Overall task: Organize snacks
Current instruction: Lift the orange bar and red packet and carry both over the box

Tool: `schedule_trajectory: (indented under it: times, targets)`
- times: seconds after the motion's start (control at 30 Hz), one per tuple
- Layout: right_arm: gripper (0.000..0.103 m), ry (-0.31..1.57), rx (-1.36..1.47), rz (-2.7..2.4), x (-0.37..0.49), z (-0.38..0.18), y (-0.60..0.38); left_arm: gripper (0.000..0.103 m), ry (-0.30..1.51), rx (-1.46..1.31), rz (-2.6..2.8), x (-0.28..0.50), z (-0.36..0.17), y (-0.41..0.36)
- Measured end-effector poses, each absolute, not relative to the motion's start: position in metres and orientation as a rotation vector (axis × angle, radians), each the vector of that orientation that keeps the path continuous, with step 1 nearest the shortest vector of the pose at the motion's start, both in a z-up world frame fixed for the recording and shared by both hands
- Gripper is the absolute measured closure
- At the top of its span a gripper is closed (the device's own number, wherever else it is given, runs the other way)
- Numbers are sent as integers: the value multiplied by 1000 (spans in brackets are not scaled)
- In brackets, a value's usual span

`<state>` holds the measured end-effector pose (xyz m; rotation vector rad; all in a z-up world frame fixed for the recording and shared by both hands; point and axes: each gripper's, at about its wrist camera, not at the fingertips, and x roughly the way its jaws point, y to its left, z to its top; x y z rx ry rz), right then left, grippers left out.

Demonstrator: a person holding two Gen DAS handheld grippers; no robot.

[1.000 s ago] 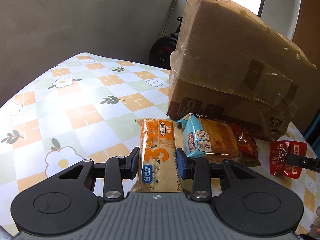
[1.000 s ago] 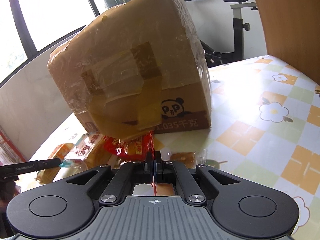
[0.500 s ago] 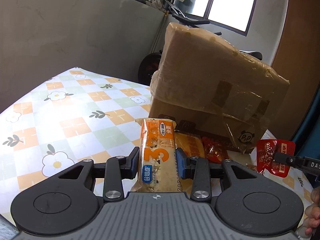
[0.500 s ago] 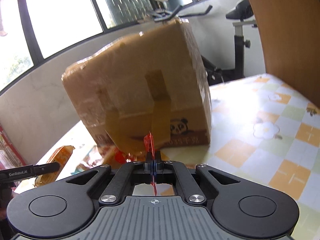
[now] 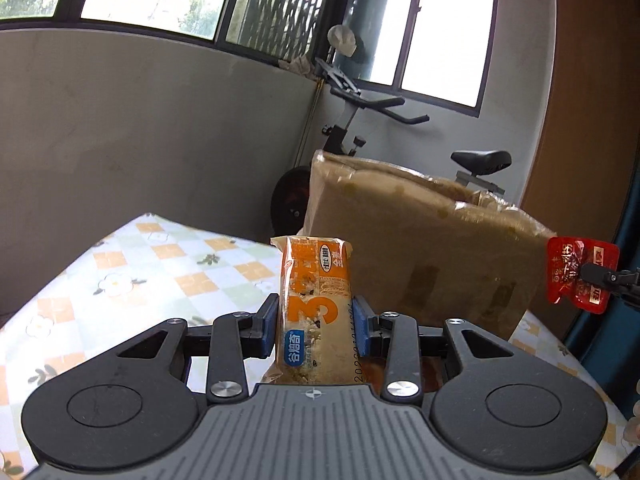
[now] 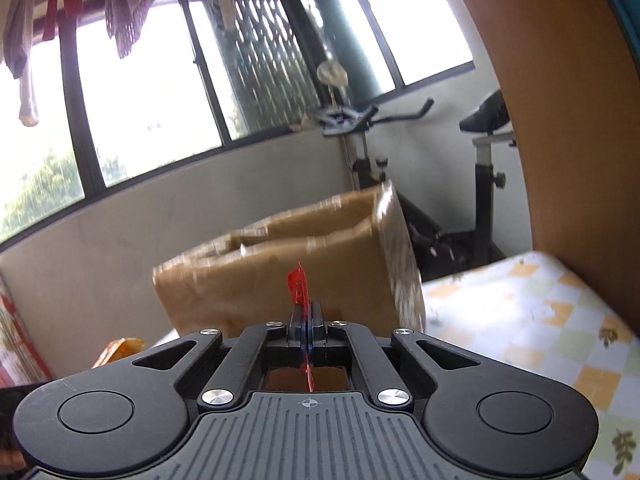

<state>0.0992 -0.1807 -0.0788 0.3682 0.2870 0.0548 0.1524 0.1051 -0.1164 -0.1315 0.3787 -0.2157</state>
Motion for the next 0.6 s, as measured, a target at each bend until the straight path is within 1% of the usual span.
schedule_trajectory:
  times: [0.17,0.3,0.47,0.6]
  targets:
    - [102,230,342,91,136,-43,-191,63,278,-127,-263,178,-76,84]
    - [102,238,270,105,178,-29,-192,63,228,-92,-316,209,-49,55]
    - [102,307,242,59,232,-38,-192,63,233,-101,-345,258,-40,18]
    - [102,368,259,8,262,-57,-194,63,306,-80,-377,295,-46,-5]
